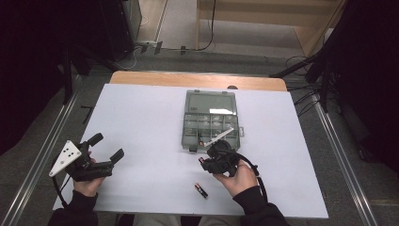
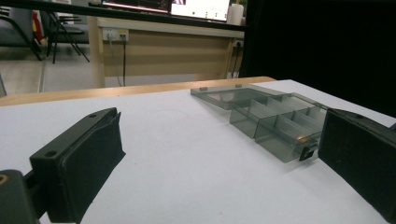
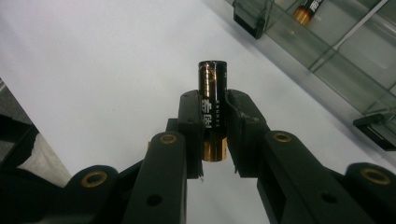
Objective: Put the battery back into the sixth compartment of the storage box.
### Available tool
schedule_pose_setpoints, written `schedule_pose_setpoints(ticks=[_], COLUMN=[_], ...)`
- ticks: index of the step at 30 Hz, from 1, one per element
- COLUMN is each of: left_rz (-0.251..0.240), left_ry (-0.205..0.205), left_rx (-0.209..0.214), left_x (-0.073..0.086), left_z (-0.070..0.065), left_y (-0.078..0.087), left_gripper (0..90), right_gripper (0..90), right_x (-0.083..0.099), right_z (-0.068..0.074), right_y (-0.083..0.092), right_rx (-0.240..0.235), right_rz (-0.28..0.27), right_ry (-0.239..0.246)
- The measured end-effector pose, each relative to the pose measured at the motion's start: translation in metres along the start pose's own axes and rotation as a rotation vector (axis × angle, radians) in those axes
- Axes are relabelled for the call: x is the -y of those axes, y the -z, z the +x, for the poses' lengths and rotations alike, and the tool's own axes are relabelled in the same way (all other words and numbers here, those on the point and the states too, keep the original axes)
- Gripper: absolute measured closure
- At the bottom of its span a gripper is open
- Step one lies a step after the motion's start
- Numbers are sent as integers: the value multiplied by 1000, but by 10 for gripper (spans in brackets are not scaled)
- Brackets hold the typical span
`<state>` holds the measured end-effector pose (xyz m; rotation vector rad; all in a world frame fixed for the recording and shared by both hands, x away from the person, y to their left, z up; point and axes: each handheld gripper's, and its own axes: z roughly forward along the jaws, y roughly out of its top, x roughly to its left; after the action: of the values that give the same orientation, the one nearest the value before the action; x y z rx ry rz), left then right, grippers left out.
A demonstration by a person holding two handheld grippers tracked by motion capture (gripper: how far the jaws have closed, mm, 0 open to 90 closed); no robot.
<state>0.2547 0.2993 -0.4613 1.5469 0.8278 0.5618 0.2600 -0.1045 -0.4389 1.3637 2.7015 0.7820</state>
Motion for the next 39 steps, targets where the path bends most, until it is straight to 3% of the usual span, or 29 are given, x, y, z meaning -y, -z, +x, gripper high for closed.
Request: schedule_pose_setpoints(ticks=[11,16,22,34,39], left_rz=[0,1,1,0,1], left_ry=[1,-1,-1,-1,0], left_rx=[0,3,2,4,5], left_x=[0,0,0,0,0], left_z=[0,0,1,1,2], left_y=[0,0,0,0,0], left_gripper=[0,0,0,0,0], right_gripper=[779,779,779,779,779], right_x=[-6,-8,-11,-21,-27], right_z=[-13,-20,-27,-45,-56], right_y=[2,5,1,-7,-14], right_rx=[-22,-57,-79,-143,-144], right_rz=[-63,-112,-134,-229,-245], right_ry=[-80,-125,-169,-299,-345])
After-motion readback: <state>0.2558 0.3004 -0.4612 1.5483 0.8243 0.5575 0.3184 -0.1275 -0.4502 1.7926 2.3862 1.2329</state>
